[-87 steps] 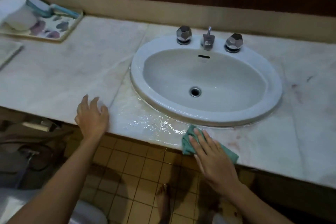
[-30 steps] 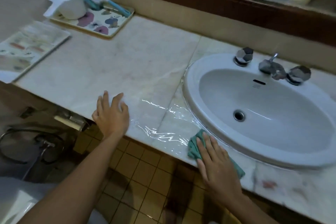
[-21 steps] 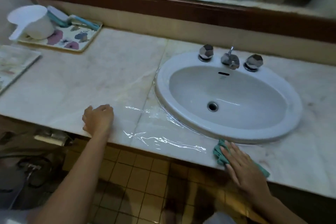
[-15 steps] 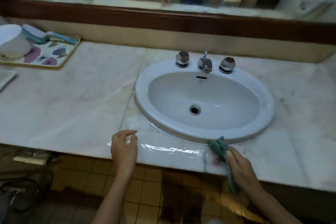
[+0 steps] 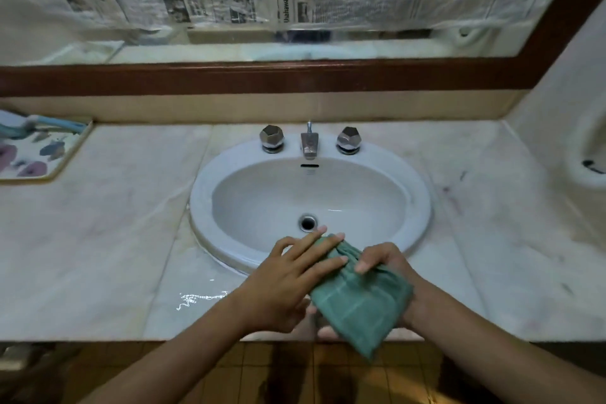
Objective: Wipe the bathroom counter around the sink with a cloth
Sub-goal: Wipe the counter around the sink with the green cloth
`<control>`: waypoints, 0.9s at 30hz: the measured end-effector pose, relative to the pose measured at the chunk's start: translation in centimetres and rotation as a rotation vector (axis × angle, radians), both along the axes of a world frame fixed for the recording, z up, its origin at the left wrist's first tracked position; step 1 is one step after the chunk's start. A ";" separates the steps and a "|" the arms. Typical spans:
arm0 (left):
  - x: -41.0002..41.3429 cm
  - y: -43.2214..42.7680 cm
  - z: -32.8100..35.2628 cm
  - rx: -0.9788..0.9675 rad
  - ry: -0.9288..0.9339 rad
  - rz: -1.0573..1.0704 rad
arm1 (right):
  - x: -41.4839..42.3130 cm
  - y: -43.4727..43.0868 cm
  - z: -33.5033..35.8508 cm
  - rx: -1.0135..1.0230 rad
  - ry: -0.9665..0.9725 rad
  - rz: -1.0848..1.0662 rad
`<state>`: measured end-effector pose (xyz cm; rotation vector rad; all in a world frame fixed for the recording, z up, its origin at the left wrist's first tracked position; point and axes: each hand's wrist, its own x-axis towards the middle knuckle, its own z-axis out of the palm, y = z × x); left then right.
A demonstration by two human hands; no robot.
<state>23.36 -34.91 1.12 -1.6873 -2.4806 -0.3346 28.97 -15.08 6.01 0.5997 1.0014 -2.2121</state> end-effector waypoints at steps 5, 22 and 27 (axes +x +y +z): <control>-4.8 0.5 2.4 0.095 0.161 -0.099 | -4.6 0.2 2.9 -0.146 0.106 0.602; -15.3 3.8 7.6 -0.103 0.321 0.051 | -13.6 -0.8 4.8 1.096 0.408 0.606; -14.7 7.0 6.2 -0.327 -0.156 0.419 | -15.5 -0.9 2.3 1.876 0.634 0.666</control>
